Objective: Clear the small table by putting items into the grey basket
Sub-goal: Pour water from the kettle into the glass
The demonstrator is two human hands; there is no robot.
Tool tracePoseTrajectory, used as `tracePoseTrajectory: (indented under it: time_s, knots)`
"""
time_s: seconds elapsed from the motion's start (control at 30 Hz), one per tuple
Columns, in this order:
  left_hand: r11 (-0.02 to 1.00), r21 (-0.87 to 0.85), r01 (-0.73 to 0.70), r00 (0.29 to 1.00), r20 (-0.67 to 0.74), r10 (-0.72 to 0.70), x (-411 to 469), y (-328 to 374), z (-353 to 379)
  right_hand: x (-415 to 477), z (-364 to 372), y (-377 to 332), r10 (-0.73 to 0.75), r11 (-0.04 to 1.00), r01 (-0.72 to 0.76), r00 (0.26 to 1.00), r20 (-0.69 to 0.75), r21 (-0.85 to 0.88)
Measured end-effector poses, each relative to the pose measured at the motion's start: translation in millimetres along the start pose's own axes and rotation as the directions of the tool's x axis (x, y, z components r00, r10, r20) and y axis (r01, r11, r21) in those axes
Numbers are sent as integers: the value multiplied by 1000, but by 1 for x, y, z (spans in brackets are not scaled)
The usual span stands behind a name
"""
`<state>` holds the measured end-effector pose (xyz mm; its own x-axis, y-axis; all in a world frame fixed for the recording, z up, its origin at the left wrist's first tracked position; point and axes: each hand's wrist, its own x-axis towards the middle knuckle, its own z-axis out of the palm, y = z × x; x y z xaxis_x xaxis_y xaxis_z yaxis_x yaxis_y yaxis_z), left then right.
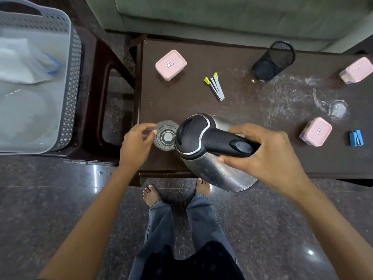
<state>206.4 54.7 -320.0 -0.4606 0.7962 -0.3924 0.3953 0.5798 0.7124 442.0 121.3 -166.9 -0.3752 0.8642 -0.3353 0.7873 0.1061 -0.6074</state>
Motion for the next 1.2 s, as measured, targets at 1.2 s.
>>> tracePoseTrajectory:
  time_s: [1.2]
  knots:
    - [992,-120,49,999,27,-47,10,-19,8,24,12,-29,-96,938,116,992,79,-326]
